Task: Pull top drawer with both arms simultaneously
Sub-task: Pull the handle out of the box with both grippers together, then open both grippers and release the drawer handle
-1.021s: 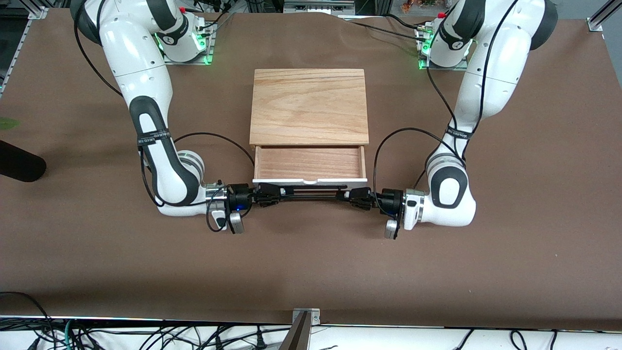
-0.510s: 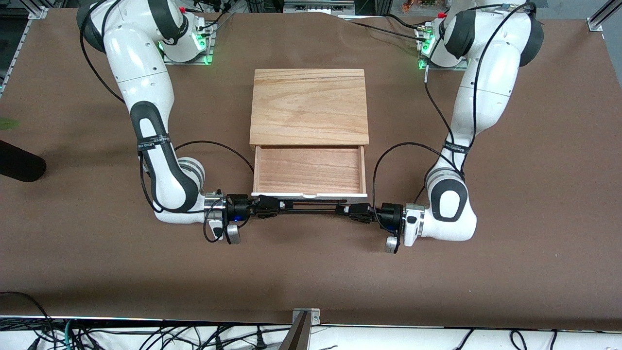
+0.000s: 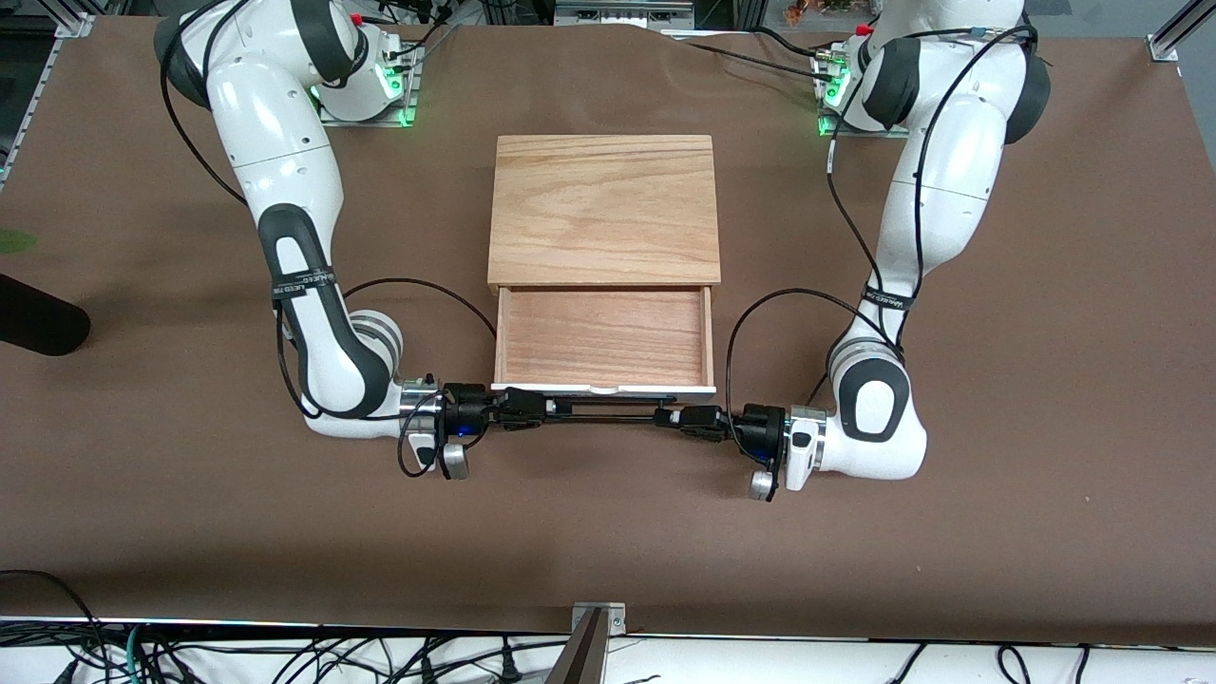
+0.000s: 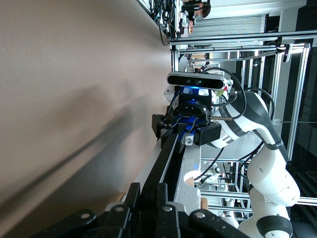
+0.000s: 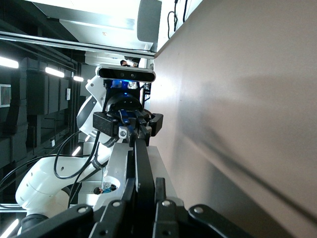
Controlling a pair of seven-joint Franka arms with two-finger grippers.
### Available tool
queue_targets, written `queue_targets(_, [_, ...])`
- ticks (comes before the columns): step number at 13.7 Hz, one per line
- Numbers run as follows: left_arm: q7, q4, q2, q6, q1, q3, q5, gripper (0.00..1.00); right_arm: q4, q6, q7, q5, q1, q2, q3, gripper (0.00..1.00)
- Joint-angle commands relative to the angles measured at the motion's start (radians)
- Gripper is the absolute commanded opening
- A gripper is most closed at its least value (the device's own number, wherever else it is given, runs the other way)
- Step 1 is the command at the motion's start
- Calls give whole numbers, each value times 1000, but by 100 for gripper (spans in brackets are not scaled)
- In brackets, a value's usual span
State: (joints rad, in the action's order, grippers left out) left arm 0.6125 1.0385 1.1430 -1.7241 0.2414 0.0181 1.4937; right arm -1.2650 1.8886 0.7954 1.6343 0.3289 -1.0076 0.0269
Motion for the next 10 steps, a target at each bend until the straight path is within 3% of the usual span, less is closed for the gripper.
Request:
queue_targets(1, [-59,-104,53,-100,1,16,20,7,24,56,-33,1,53,-2,-21,100])
queue_targets(3, [-59,-104,53,-100,1,14,22,37,24,60,-31,-5,52,6,-21,100])
queue_targets(6, [-59,-104,53,-100,1,10,22,60,24,61,-39,-25,52,12,-19,100])
queue_targets(7, [-57,-104,53,-100,1,11,22,76,24,61,-42,-37,49,12,-19,100])
queue_targets(8, [-53,-104,53,-100,-1,10,22,100,26,61,-44,-65,47,18,-18,100])
queue_targets(10, [-54,-104,53,-100,-1,6,22,100,26,58,-45,-109,41,24,-15,100])
